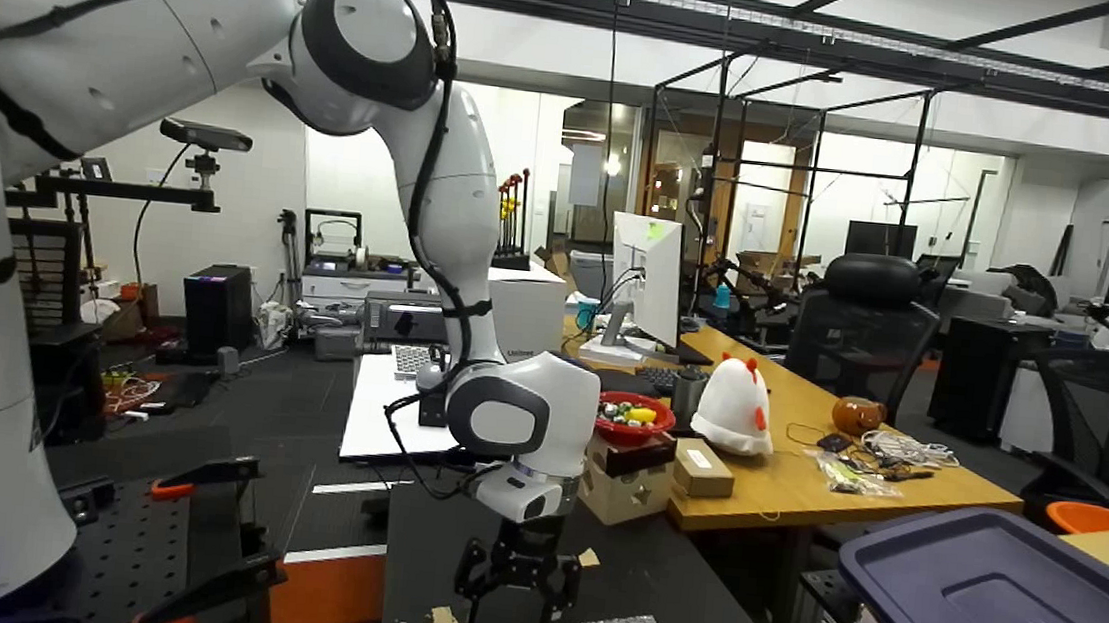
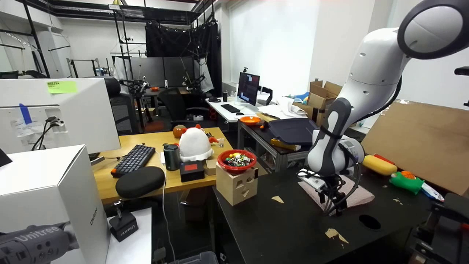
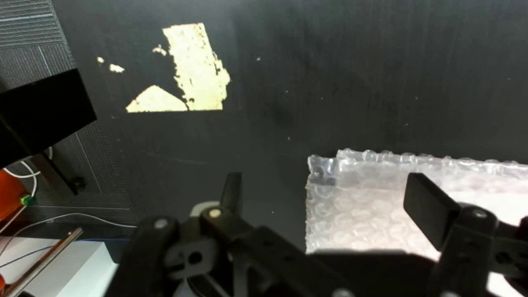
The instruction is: Unfold the pink plastic
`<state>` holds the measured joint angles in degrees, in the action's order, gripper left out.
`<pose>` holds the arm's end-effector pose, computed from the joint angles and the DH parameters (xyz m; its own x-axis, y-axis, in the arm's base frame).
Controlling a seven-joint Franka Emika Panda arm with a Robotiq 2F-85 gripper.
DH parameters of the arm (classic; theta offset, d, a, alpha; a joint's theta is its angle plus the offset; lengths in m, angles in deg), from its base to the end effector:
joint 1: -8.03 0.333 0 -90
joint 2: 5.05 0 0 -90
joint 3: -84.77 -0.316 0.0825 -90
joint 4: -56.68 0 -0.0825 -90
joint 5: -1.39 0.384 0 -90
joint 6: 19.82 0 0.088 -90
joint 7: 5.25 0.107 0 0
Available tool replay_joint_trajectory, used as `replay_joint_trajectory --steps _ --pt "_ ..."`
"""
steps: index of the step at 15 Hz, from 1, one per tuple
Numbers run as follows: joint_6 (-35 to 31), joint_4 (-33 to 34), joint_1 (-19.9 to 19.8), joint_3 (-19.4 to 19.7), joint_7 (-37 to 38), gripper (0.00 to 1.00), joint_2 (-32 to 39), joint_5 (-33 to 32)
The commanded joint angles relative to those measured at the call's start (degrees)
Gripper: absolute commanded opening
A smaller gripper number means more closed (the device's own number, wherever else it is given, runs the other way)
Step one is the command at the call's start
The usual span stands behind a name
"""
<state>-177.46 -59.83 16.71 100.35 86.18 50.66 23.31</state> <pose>0.5029 -0.1006 -0.0310 -0.3953 -0.9055 0.1543 -0.8947 0.4176 0.1584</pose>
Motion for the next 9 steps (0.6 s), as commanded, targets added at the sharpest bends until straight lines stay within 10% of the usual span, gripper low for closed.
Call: replay_joint_trajectory --steps 1,9 --pt "-0.44 1.16 1.51 1.06 3.92 1.00 0.77 -3.01" --pt "-0.14 1.04 2.07 2.28 5.43 1.00 2.41 -5.90"
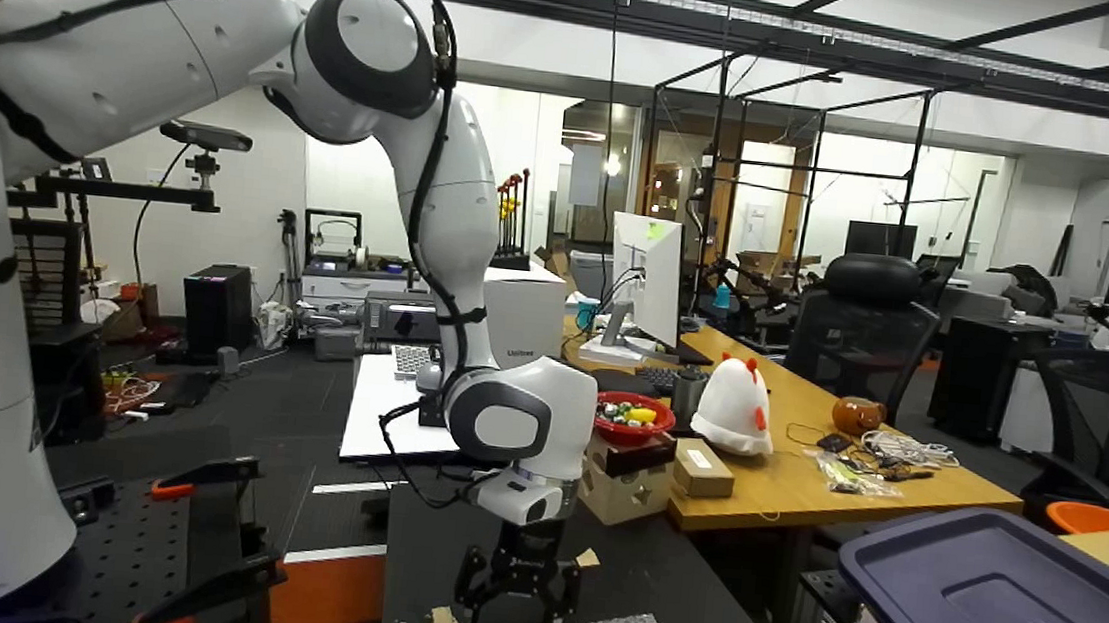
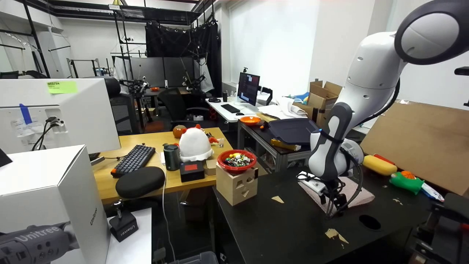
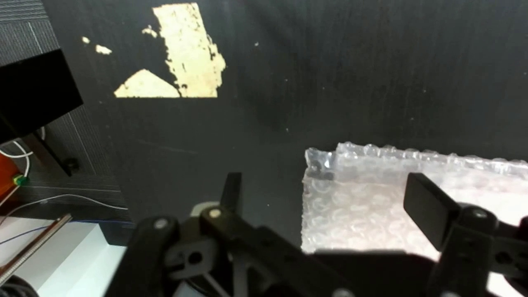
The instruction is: Unfold the pink plastic
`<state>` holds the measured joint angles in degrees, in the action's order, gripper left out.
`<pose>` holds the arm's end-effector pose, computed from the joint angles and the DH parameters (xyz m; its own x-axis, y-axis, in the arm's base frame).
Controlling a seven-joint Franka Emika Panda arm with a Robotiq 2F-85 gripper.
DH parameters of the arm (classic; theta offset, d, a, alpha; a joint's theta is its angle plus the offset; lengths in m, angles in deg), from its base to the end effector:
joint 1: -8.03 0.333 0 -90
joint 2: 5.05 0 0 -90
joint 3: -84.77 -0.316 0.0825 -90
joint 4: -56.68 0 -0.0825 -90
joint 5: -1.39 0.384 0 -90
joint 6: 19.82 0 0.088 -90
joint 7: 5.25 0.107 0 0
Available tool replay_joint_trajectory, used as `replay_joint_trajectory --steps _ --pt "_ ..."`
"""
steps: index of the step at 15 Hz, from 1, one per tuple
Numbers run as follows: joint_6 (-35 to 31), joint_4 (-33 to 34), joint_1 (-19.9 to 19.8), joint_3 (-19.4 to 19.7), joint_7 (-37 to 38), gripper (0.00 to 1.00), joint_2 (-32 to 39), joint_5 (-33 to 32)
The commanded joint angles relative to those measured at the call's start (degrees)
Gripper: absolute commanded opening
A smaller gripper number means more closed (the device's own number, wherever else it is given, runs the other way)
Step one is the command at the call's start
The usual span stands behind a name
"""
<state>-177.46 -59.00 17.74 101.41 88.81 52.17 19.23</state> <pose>0.5031 -0.1005 -0.0386 -0.3598 -0.9117 0.1986 -0.9055 0.3925 0.1613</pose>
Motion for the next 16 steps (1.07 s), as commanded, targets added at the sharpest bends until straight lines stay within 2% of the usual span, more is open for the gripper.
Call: replay_joint_trajectory --steps 1,3,9,12,16 --pt "-0.06 0.30 0.90 1.14 2.60 0.75 1.14 -1.84" --pt "-0.09 0.47 0.95 1.14 2.69 0.66 1.61 -1.85" --pt "-0.33 1.06 0.82 1.20 2.55 0.19 1.08 -1.87" --pt "-0.68 1.23 0.92 1.58 2.46 0.00 0.62 -2.01" --pt "-1.22 1.15 1.06 1.91 2.45 0.00 -0.01 -2.03"
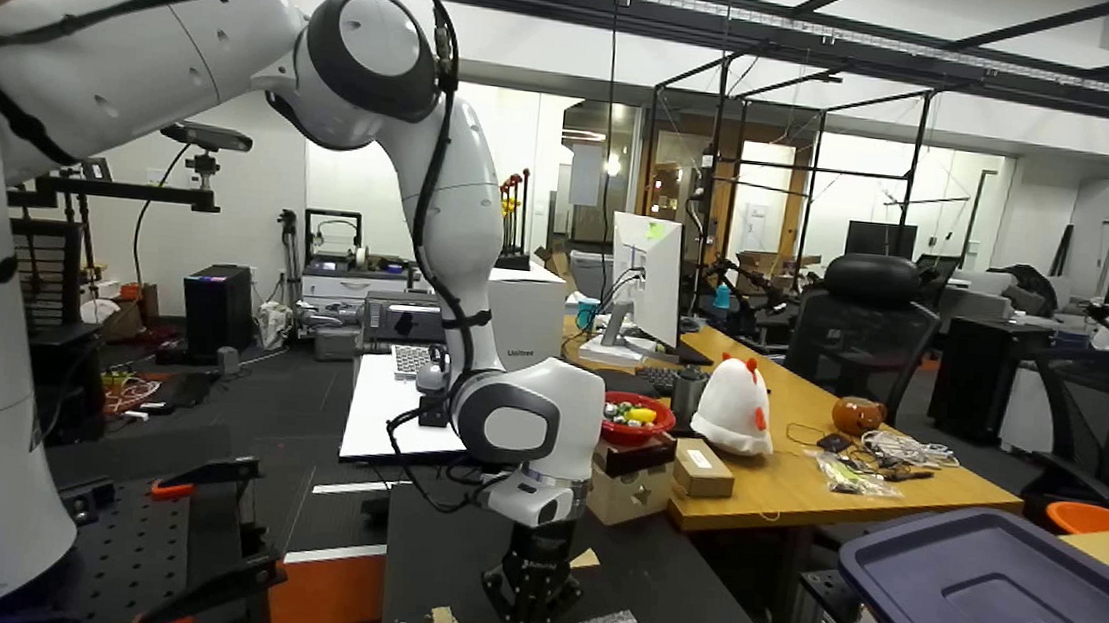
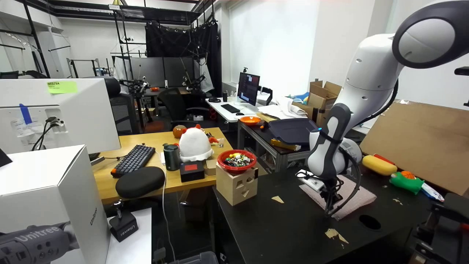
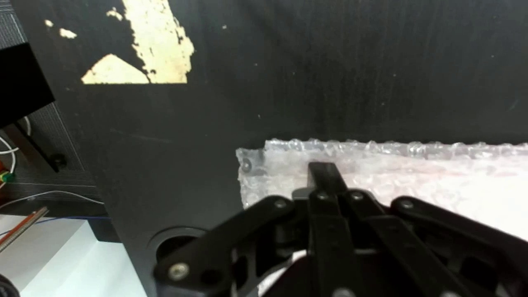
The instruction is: Unfold the pink plastic
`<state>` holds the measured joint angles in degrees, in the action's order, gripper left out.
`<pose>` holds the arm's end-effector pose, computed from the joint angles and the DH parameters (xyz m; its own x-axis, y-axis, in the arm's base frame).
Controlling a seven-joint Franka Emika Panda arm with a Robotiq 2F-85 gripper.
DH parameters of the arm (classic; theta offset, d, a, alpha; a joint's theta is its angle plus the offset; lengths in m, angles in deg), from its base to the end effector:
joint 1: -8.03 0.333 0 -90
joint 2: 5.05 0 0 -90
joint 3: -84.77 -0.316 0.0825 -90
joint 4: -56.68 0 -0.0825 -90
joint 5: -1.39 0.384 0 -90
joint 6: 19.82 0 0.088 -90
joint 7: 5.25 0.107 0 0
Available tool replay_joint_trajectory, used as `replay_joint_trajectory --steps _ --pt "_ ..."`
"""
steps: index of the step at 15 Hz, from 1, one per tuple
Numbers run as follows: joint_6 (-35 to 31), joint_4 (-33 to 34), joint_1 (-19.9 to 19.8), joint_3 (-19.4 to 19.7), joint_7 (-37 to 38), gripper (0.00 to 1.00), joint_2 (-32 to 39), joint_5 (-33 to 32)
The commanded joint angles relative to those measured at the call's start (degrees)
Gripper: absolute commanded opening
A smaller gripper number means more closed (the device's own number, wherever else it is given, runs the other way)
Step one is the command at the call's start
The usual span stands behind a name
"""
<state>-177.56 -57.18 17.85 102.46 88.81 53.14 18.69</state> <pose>0.5130 -0.1092 -0.0377 -0.3545 -0.9110 0.2110 -0.9116 0.3869 0.1390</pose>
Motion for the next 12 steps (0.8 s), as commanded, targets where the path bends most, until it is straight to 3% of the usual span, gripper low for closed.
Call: replay_joint_trajectory --steps 1,5,9,12 --pt "-1.50 -0.83 0.96 0.89 2.37 0.00 -1.26 -1.45" --pt "-4.06 -1.54 0.86 0.94 1.61 0.00 -3.14 -1.11" --pt "-8.00 -2.86 -1.39 -1.76 -0.78 0.00 -7.55 0.06" --pt "-8.96 -2.92 -0.44 -1.00 -0.36 0.00 -9.13 -0.61"
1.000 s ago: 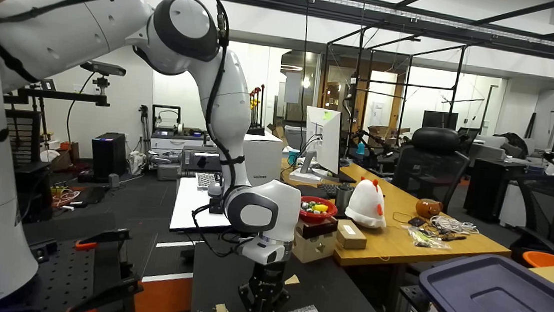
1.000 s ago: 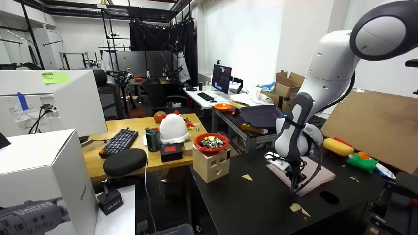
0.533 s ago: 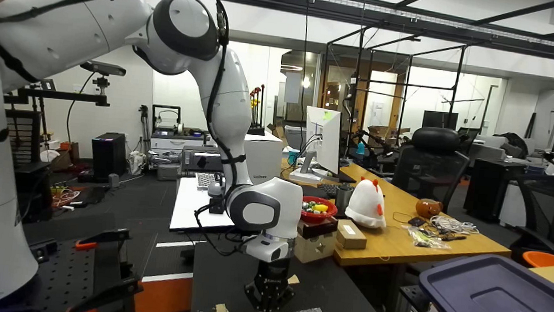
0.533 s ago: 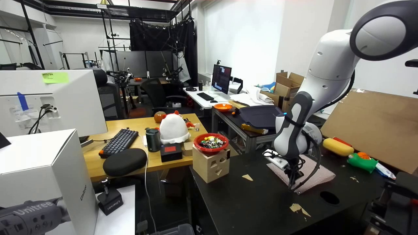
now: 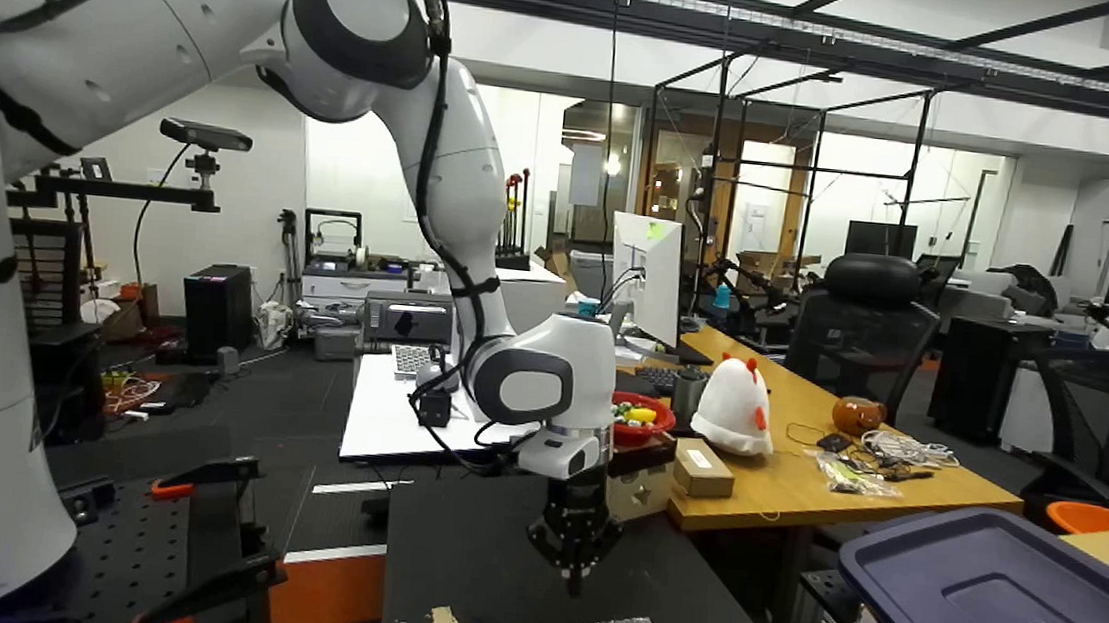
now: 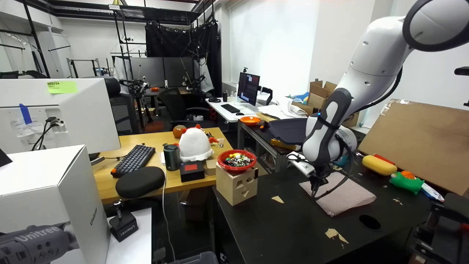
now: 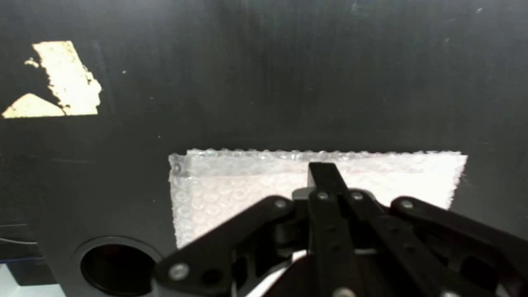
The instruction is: Unfold the pink plastic
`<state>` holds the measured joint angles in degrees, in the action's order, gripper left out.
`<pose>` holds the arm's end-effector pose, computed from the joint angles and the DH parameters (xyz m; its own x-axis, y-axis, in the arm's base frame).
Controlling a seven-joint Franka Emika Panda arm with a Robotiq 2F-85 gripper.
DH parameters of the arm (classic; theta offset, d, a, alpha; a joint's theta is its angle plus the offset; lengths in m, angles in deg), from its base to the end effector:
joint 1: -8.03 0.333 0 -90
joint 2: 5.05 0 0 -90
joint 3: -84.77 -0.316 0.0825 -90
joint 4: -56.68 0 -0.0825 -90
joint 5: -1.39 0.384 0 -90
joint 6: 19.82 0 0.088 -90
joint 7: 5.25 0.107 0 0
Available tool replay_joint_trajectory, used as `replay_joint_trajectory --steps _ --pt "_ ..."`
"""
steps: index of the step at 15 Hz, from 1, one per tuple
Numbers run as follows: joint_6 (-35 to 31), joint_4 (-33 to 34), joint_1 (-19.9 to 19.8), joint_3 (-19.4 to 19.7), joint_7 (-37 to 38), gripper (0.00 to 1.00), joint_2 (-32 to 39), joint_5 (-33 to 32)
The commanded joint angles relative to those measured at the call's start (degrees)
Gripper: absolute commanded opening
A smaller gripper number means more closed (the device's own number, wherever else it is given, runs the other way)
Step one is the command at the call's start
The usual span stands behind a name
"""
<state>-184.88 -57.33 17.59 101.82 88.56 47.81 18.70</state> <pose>0.5570 -0.1024 0.0177 -0.3662 -0.9187 0.1479 -0.9305 0.3617 -0.0570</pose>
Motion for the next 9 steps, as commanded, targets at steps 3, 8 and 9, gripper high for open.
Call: replay_joint_trajectory --steps 3,8,9 --pt "0.00 -1.29 -0.31 0.12 0.46 0.34 -2.18 -1.10" --pt "0.88 0.20 -1.65 0.40 0.98 0.71 1.90 -0.74" --pt "0.97 0.53 -1.92 0.50 1.00 0.78 2.65 -0.67"
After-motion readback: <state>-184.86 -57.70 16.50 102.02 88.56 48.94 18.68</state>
